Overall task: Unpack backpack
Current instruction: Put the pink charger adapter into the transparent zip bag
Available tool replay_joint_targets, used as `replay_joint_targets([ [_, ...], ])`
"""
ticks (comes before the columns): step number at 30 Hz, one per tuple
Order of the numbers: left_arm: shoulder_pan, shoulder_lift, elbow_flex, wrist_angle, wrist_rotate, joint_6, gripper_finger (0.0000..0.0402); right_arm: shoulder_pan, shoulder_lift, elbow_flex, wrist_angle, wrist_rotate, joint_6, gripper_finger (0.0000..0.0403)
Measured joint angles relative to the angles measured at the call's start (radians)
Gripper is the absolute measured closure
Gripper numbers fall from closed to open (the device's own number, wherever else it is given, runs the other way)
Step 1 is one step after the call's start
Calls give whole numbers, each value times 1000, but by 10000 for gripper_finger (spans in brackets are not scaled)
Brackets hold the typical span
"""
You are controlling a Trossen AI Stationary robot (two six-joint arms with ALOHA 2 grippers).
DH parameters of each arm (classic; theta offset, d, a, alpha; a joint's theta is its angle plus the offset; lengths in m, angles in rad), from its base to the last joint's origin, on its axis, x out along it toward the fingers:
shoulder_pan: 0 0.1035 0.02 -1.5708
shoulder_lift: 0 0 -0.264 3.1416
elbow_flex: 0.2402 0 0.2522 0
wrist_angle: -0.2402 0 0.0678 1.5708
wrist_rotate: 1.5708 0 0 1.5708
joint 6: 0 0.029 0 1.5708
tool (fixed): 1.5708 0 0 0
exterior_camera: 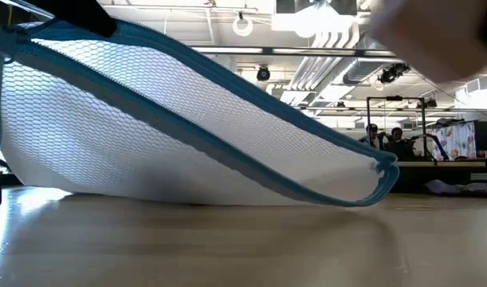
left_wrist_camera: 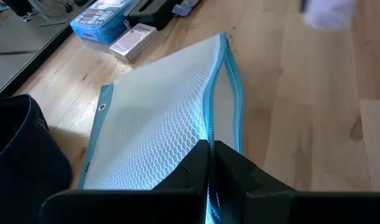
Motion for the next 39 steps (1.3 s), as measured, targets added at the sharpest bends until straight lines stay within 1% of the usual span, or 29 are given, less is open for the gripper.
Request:
replay_joint_targets([
  [4,0,0,0,27,-1,34,402,-30,155,157,-8,199,-153,313],
  [6,0,0,0,42,10,64,402,-56,224,237,-37,299,-201,313],
  [8,0,0,0,45,27,85,402,-87,277,310,-63,347,-234,313],
  [11,0,0,0,45,50,106,402,-142,335,393,-97,358,-248,313],
  [13,0,0,0,45,65,114,402,-175,360,423,-99,349,-257,313],
  [15,0,0,0,45,71,121,402,-206,370,434,-65,294,-311,313],
  [18,0,0,0,45,71,122,402,-242,383,435,44,199,-397,313],
  [20,0,0,0,46,72,123,402,-260,399,435,117,161,-453,313],
  [22,0,0,0,45,79,125,402,-279,415,435,175,142,-513,313],
  [26,1,0,0,35,92,139,402,-321,442,435,278,140,-585,313],
  [28,0,0,-2,25,99,140,402,-338,453,435,322,133,-598,304],
  [30,-1,0,-2,20,104,142,402,-355,455,435,354,124,-607,285],
  [35,0,0,-2,-4,113,130,401,-388,455,434,382,105,-621,250],
  [39,-2,-1,-2,-16,114,101,401,-394,455,434,404,27,-620,241],
])
